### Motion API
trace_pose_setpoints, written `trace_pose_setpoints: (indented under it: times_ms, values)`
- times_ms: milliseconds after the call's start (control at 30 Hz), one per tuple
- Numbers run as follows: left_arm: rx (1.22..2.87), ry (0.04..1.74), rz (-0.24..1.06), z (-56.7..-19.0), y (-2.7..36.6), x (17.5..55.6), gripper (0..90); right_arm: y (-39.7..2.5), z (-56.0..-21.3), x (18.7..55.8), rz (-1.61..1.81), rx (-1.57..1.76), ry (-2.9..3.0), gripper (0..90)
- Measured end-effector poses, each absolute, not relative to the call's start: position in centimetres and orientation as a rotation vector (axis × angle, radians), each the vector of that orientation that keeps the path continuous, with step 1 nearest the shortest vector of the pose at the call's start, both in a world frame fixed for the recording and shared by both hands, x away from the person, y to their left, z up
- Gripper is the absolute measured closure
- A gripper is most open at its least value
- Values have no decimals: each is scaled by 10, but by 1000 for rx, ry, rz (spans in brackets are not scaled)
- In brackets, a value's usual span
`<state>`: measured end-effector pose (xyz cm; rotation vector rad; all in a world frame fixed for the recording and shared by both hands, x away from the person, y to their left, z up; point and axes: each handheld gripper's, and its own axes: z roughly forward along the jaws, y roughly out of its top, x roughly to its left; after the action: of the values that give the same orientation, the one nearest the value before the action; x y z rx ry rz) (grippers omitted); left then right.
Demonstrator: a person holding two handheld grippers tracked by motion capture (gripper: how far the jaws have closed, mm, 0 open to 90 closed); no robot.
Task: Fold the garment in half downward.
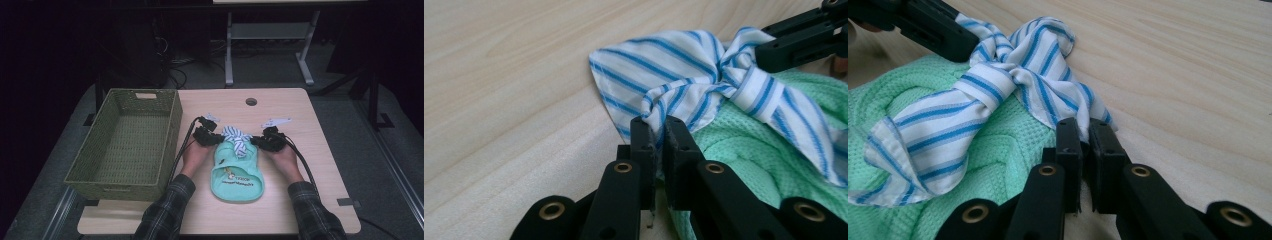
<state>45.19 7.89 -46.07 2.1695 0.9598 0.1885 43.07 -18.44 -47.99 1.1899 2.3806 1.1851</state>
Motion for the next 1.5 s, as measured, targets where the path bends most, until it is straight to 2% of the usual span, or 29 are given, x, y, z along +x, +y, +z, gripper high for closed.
trace_pose_setpoints:
  times_ms: [367,633,900,1200,1500]
  values:
    - [2108,897,250,-430,80,439,846,-194,-460,427,1234,1178,2341,850]
    - [2052,890,299,-411,89,434,846,-187,-427,427,1207,1087,2325,850]
    - [2046,850,330,-391,91,421,845,-186,-418,419,1232,1052,2301,851]
    - [2026,801,393,-366,94,410,843,-184,-390,411,1260,980,2248,852]
    - [2070,787,372,-381,98,386,842,-181,-407,390,1259,954,2275,852]
